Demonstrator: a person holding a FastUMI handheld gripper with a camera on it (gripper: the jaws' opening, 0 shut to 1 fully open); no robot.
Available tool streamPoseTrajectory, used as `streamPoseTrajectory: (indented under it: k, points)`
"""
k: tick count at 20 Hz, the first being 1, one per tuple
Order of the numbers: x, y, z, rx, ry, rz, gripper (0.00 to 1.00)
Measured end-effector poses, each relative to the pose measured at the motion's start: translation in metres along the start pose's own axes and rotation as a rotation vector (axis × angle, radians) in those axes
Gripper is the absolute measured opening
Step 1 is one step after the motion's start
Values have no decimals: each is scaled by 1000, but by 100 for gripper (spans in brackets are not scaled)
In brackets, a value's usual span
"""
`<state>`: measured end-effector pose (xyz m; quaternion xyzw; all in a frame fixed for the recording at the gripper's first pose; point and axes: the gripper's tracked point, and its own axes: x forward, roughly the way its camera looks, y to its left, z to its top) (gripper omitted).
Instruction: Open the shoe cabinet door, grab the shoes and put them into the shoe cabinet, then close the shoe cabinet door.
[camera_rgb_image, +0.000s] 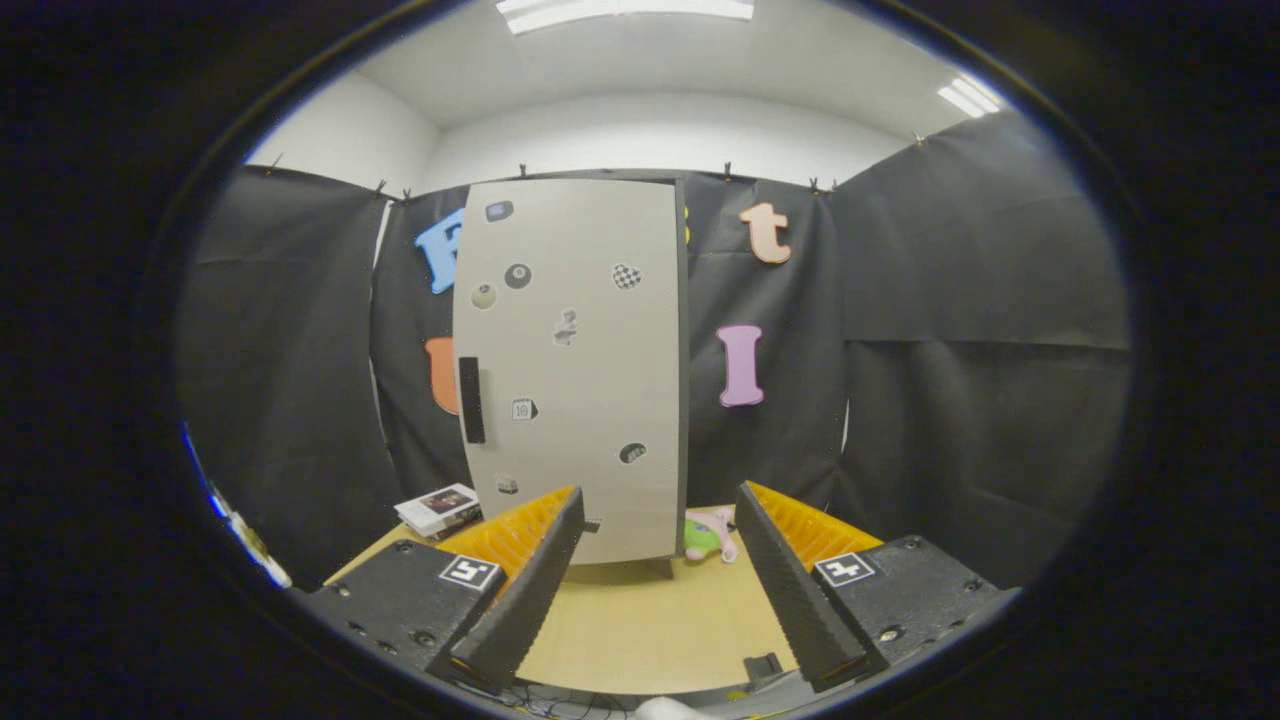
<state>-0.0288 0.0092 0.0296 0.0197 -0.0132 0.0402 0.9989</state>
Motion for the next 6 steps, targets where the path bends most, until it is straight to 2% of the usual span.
streamPoseTrajectory:
  k: [6]
  points:
    - [1,6,3,-9,-10,6,99]
